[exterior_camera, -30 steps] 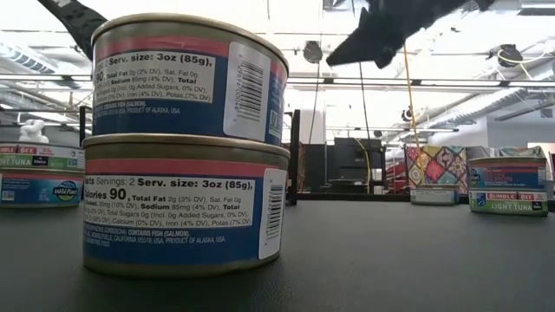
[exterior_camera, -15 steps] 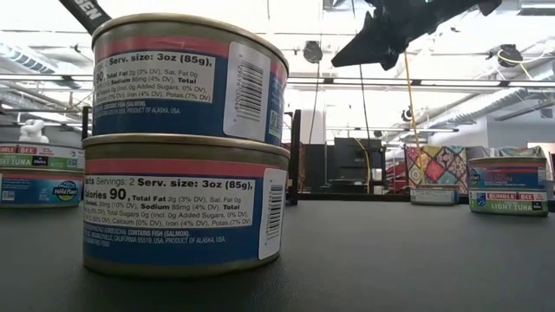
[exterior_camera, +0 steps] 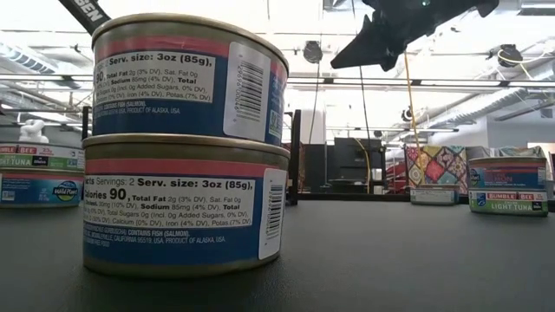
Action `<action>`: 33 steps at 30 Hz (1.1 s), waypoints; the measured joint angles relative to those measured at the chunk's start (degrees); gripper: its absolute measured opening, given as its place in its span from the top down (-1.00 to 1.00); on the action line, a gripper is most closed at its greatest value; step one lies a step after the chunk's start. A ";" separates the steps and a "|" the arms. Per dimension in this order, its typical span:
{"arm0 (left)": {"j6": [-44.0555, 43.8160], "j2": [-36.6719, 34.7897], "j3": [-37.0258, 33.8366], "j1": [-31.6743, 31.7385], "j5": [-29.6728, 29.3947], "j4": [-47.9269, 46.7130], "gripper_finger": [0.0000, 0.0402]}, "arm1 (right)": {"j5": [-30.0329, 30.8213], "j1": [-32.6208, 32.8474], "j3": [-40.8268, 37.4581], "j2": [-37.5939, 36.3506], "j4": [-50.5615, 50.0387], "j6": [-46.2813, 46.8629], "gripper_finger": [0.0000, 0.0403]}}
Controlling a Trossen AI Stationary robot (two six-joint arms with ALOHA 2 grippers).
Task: Stack canned seafood by type on shelf
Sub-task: Put the green tuna can on the shelf
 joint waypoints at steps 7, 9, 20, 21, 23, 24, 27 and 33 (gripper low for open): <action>-3.61 -1.47 1.85 -0.13 -0.04 -7.54 0.97 | -0.19 -0.60 0.00 2.02 -0.42 -0.85 1.00; -5.76 -2.46 3.95 -0.48 -0.04 -12.48 0.97 | -2.69 -0.60 0.00 2.83 -1.38 -2.57 1.00; -16.98 -12.26 12.85 -12.43 0.06 -35.36 0.97 | -9.08 -0.41 0.00 3.85 -3.06 -7.91 1.00; -17.93 -13.53 12.88 -14.23 0.46 -37.70 0.97 | -9.10 -0.41 0.00 3.85 -3.18 -8.82 1.00; -20.79 -15.78 12.90 -18.23 2.89 -42.26 0.97 | -9.59 -0.41 0.00 3.85 -3.38 -10.28 1.00; -23.14 -16.77 12.86 -20.42 4.30 -44.57 0.97 | -10.78 -0.49 0.00 3.85 -3.35 -10.84 1.00; -30.10 -19.21 12.87 -28.28 6.59 -47.21 0.97 | -13.53 -0.67 0.00 3.85 -3.35 -12.25 1.00; -39.33 -20.06 12.87 -45.11 6.41 -46.07 0.97 | -13.58 -0.69 0.00 3.85 -3.34 -13.74 1.00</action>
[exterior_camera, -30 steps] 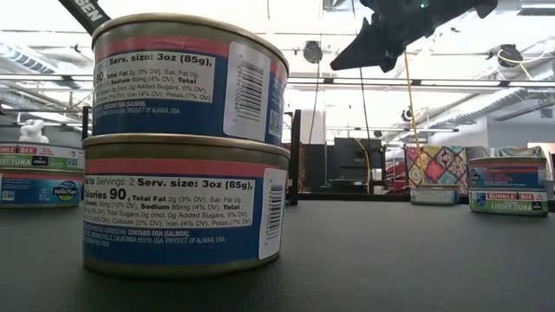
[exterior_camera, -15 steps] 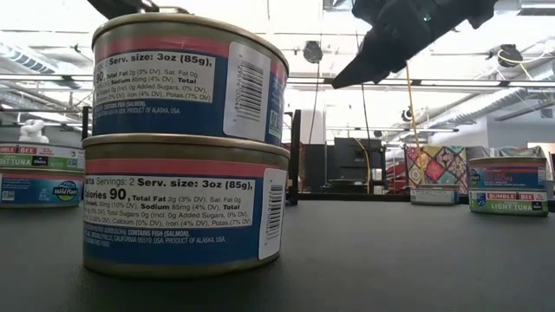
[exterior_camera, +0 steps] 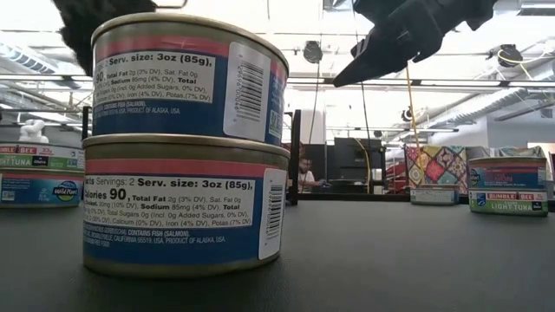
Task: Stack canned seafood by type on shelf
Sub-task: Put the green tuna can on the shelf
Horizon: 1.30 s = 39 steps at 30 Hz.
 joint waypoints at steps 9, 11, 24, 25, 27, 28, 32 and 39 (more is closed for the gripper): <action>-9.94 3.37 -0.02 -11.00 -0.37 -0.74 0.97 | 0.02 0.02 0.00 0.00 -0.07 0.62 1.00; -10.15 4.09 -0.02 -11.31 -0.45 -1.09 0.97 | 0.02 0.02 0.00 0.00 -0.03 1.08 1.00; -10.31 7.42 -0.04 -11.31 1.82 -7.45 0.58 | 0.12 -0.04 0.00 0.00 0.18 1.24 1.00; -10.31 7.77 -0.04 -11.31 1.82 -7.34 0.52 | 0.16 -0.07 0.00 0.00 0.09 1.18 1.00; -10.16 8.48 -0.07 -11.31 1.82 -7.45 0.40 | 0.20 -0.07 0.00 0.00 -0.09 1.56 1.00; -9.93 8.96 -0.07 -11.31 1.79 -7.45 0.34 | 0.20 -0.07 0.00 0.00 -0.28 1.91 1.00; -9.73 11.88 -1.13 -11.35 1.88 -7.50 0.21 | 0.21 -0.07 0.00 0.00 -0.72 2.87 1.00; -6.98 17.56 -1.68 -11.42 2.08 -7.80 0.18 | 0.37 -0.33 0.00 0.00 -0.20 2.35 1.00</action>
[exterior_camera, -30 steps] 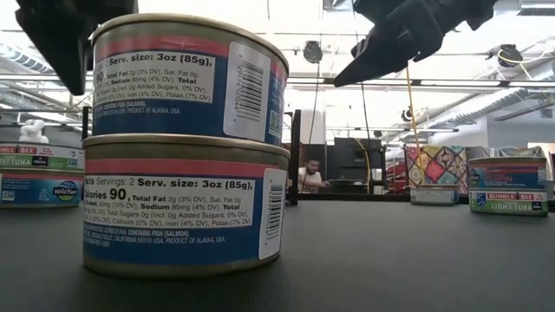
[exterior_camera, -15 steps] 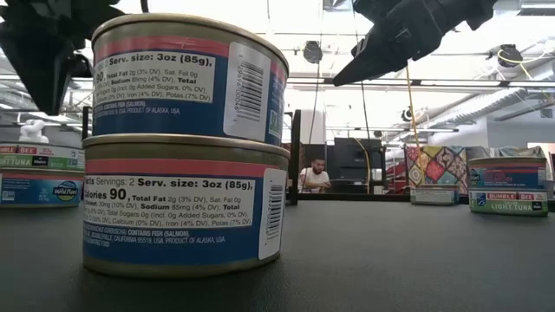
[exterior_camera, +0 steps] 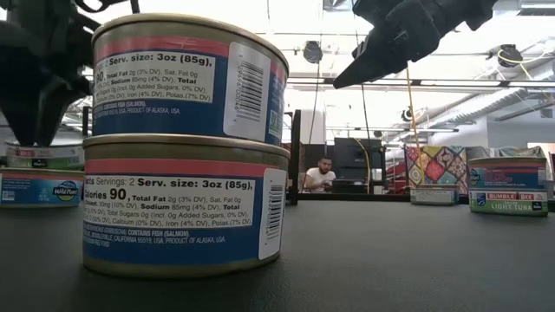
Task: Stack canned seafood by type on shelf
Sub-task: Put the green tuna can on the shelf
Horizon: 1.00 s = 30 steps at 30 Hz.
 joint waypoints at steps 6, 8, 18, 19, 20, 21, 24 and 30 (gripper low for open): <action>0.55 1.88 0.11 0.06 1.30 0.05 0.18 | 0.00 0.01 0.00 0.00 0.11 0.26 1.00; 1.46 2.09 0.26 0.00 2.40 -0.24 0.18 | -0.02 0.02 0.00 0.00 0.14 0.30 1.00; 2.03 0.78 6.14 -1.03 -9.65 -7.20 0.18 | -0.04 0.02 0.00 0.00 0.11 0.42 1.00; 3.06 0.77 6.14 -1.30 -11.89 -7.22 0.18 | -0.04 0.02 0.00 0.00 0.10 0.41 1.00; 4.18 0.79 5.99 -1.53 -14.45 -7.09 0.18 | -0.06 0.02 0.00 0.00 0.07 0.39 1.00; 5.00 0.82 5.57 -1.77 -17.02 -7.07 0.18 | -0.07 0.02 0.00 0.00 0.07 0.34 1.00; 9.29 0.80 3.70 -1.30 -22.97 -5.44 0.18 | -0.07 0.02 0.00 0.00 0.03 0.31 1.00; 14.46 0.84 1.29 6.70 -25.30 0.16 0.18 | -0.09 0.02 0.00 -0.01 -0.04 0.37 1.00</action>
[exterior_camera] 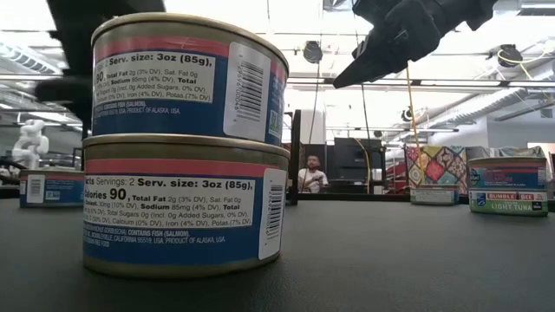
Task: Stack canned seafood by type on shelf
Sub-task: Put the green tuna can on the shelf
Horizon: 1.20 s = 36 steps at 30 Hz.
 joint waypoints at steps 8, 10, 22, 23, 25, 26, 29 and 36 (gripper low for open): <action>10.88 0.00 -2.57 11.50 3.31 13.39 0.18 | 0.00 0.00 0.00 0.01 -0.26 0.02 1.00; 11.22 0.00 -3.93 13.57 4.04 13.91 0.18 | 0.00 0.00 0.00 0.01 -0.73 0.02 1.00; 10.94 0.00 -11.82 14.83 5.97 22.19 0.18 | -0.01 -0.46 0.00 0.00 -2.00 -0.81 1.00; 10.94 0.00 -11.97 14.80 5.95 22.46 0.18 | 0.00 -0.65 0.00 0.06 -1.62 -0.74 1.00; 11.02 0.00 -12.27 14.78 5.93 22.50 0.18 | -0.09 -1.00 -0.59 1.18 3.97 -0.63 1.00; 11.05 0.00 -12.38 14.78 5.71 22.49 0.18 | -0.28 -1.18 -1.46 1.91 8.42 -0.68 1.00; 11.10 -0.02 -12.91 14.80 5.00 23.39 0.18 | -0.28 -1.38 -3.90 5.79 19.25 -1.78 1.00; 11.16 -0.17 -15.55 14.74 3.85 26.82 0.18 | -0.23 -3.11 -4.28 14.36 30.26 -0.71 1.00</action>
